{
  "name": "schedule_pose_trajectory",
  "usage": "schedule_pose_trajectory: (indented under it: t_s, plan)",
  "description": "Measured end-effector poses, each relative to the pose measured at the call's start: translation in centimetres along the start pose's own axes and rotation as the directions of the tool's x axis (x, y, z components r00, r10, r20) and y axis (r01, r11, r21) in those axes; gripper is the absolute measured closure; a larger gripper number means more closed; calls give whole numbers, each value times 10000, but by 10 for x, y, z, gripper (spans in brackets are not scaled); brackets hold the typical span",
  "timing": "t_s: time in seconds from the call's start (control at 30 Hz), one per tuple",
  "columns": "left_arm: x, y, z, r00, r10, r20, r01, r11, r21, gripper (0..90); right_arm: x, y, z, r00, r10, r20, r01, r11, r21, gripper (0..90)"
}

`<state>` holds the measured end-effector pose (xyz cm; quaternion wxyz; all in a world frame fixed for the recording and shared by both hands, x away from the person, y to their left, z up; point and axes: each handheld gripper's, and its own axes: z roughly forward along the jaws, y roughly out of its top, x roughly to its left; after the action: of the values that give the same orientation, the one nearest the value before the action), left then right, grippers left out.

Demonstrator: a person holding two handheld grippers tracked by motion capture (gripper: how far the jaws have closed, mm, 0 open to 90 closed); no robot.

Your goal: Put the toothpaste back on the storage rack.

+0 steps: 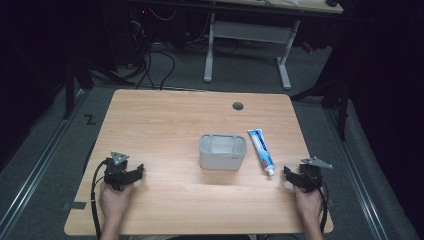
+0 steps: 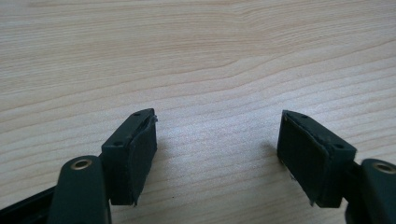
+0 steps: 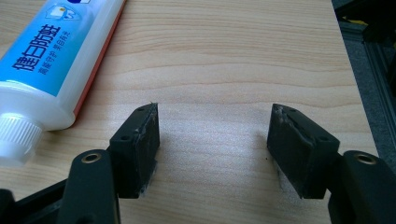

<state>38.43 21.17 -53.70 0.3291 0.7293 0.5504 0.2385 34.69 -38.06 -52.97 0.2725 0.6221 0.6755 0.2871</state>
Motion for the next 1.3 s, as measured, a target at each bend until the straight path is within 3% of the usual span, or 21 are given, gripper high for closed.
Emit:
schedule_pose_trajectory:
  t_s: [0.4, 0.6, 0.9, 1.3]
  plan:
    - [0, 0, 0, 10000, 8, -16, -8, 10000, 5, 289, 1, -1, 0, 9999, -119, -106, 120, 9999, 79, 280]
    - [0, 0, 0, 10000, 12, -8, -12, 10000, 1, 289, -3, -6, -8, 9991, 322, -283, -324, 9994, -78, 326]
    - [0, 0, 0, 10000, 8, -8, -8, 10000, 0, 289, -1, -11, -21, 9993, 82, -361, -95, 9994, -343, 351]
    - [0, 0, 0, 10000, 20, -18, -20, 10000, 17, 289, 9, -18, -42, 9961, -217, -856, 154, 9972, -735, 384]
